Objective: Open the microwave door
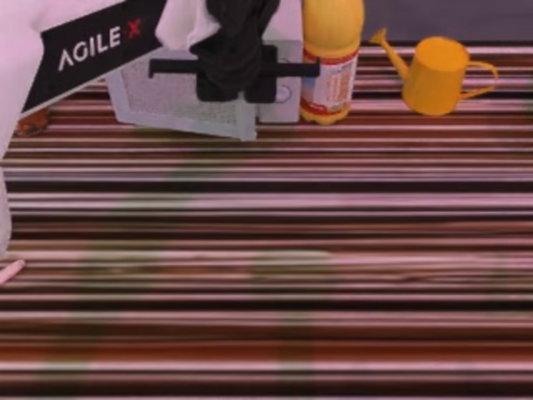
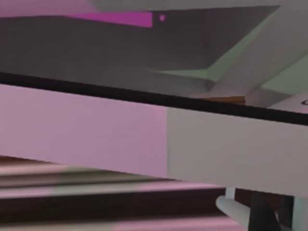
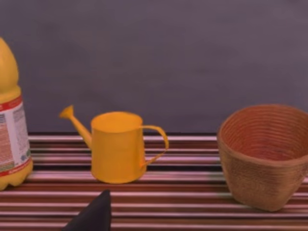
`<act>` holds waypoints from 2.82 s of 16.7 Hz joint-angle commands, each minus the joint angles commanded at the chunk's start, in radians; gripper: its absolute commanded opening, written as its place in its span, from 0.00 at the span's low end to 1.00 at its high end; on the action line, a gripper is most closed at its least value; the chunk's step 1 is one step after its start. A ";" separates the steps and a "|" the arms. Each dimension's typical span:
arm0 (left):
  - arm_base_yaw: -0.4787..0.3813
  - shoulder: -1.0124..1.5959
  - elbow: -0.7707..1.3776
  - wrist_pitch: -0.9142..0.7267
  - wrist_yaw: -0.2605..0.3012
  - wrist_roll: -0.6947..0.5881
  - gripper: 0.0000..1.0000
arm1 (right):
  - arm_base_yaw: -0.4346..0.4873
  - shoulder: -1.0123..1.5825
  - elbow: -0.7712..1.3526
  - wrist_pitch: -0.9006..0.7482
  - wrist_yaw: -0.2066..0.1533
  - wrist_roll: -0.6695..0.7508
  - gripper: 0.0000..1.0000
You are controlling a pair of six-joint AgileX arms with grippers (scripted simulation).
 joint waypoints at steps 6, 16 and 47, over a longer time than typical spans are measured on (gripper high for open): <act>0.000 0.000 0.000 0.000 0.000 0.000 0.00 | 0.000 0.000 0.000 0.000 0.000 0.000 1.00; 0.005 -0.047 -0.089 0.037 0.033 0.059 0.00 | 0.000 0.000 0.000 0.000 0.000 0.000 1.00; 0.010 -0.100 -0.156 0.079 0.064 0.110 0.00 | 0.000 0.000 0.000 0.000 0.000 0.000 1.00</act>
